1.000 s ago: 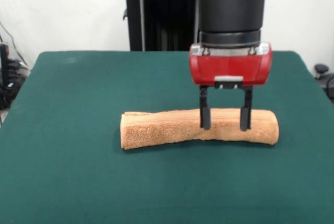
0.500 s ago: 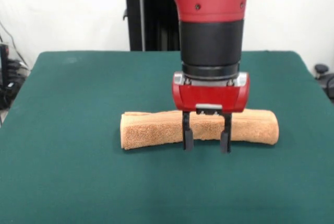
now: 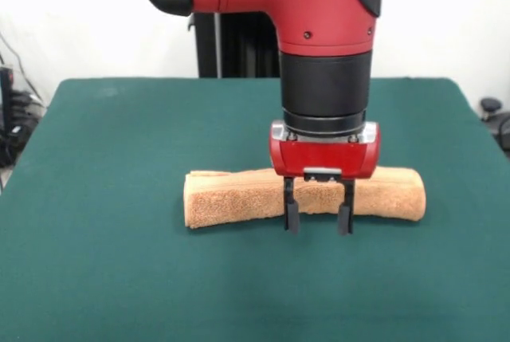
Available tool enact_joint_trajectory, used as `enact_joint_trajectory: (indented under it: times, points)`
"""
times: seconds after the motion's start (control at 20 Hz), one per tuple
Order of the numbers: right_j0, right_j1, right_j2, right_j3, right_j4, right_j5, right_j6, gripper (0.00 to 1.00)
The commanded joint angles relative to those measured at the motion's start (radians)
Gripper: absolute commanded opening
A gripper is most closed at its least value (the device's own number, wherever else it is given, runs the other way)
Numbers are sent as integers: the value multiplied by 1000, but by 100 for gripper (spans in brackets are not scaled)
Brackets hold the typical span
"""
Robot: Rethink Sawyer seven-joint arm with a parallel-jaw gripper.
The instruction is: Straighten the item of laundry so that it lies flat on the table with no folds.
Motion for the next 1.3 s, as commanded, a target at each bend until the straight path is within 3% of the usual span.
enact_joint_trajectory:
  times: [0.05,0.8,1.3]
  points:
    - [54,-75,24,188,-8,8,-60,100]
    - [100,-119,-7,268,16,-34,44,100]
    - [110,-91,-19,236,11,-52,35,100]
